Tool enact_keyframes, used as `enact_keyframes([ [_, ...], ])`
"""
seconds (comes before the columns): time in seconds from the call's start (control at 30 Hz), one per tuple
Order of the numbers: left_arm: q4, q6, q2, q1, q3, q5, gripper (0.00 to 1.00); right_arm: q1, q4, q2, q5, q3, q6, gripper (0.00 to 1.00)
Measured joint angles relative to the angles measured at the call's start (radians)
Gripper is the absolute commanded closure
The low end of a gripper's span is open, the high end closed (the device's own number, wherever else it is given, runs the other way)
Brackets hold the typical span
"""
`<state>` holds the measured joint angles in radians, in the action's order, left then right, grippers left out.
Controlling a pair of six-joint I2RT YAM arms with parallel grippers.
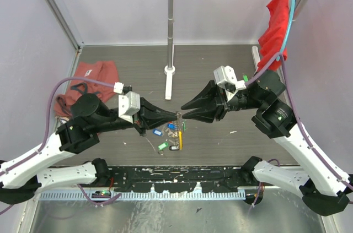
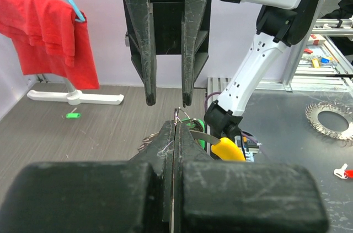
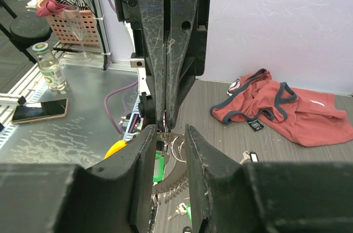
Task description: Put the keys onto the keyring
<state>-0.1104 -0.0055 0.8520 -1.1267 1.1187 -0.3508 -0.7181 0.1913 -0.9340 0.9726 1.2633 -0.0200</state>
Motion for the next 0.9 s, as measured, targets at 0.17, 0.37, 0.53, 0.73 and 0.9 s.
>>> enact_keyframes([
  [0.17, 0.001, -0.003, 0.003, 0.000, 0.000, -0.003, 1.00, 0.000, -0.006, 0.001, 0.010, -0.009, -0.012, 0.67],
  [0.37, 0.019, -0.008, 0.003, 0.000, 0.000, -0.003, 1.00, 0.000, -0.008, 0.000, 0.028, -0.025, -0.017, 0.67],
  [0.53, 0.034, -0.014, 0.005, 0.000, 0.000, -0.003, 1.00, 0.000, -0.014, 0.000, 0.039, -0.026, -0.025, 0.68],
  [0.73, 0.046, -0.020, 0.019, 0.000, 0.000, -0.009, 1.00, 0.000, -0.040, 0.000, 0.043, -0.037, -0.043, 0.72],
  [0.9, 0.046, -0.022, 0.028, 0.000, 0.000, -0.013, 1.00, 0.000, -0.056, 0.000, 0.047, -0.041, -0.051, 0.92],
])
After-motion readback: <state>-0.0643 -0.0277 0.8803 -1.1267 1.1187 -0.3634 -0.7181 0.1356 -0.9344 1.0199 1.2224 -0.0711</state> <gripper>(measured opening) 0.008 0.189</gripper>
